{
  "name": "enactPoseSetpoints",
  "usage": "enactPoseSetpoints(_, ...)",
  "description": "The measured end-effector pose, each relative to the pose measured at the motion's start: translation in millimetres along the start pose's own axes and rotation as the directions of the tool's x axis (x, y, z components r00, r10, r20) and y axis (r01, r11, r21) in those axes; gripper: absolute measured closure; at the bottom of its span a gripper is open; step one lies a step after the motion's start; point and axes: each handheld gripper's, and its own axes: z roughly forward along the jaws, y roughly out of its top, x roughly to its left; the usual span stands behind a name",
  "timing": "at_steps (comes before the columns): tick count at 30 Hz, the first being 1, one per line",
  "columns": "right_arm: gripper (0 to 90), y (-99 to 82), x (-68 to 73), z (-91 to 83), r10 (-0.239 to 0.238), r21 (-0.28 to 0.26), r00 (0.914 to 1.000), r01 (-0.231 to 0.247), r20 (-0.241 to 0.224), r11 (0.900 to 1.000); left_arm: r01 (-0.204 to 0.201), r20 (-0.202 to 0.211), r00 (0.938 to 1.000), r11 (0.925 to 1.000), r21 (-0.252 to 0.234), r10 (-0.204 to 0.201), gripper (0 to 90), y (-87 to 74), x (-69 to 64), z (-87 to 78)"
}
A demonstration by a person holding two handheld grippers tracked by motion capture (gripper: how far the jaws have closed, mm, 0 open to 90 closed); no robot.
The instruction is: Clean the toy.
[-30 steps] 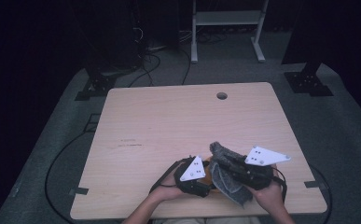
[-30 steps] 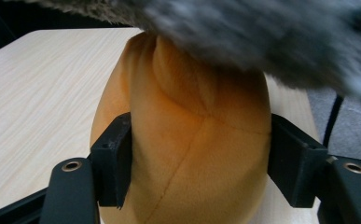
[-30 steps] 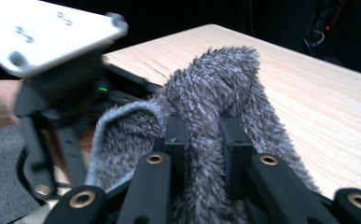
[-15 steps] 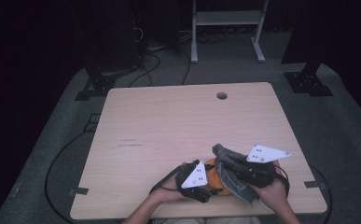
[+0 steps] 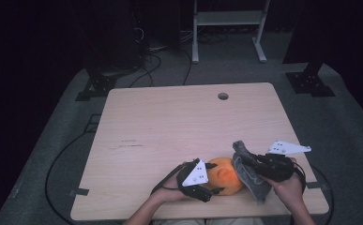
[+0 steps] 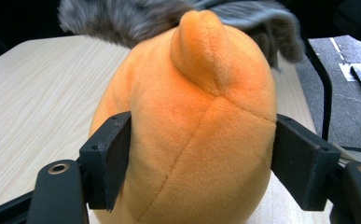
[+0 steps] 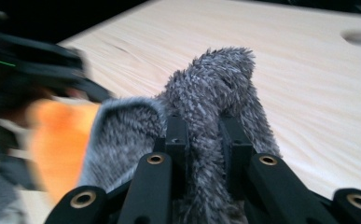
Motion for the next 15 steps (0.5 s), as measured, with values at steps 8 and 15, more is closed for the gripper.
enactPoseSetpoints(8,76.0,-10.9,-16.6,5.4,0.067,0.023,0.9977,-0.068,0.012,0.9975,0.069,-0.001,0.9976,0.9976,-0.008,-0.069,26.4,-4.9,9.0,-6.5)
enactPoseSetpoints(15,76.0,-5.0,-3.2,-0.4,0.023,-0.035,0.9981,-0.025,-0.057,0.9991,0.139,-0.001,0.9903,0.9899,-0.028,-0.139,26.3,-10.7,18.6,-10.2)
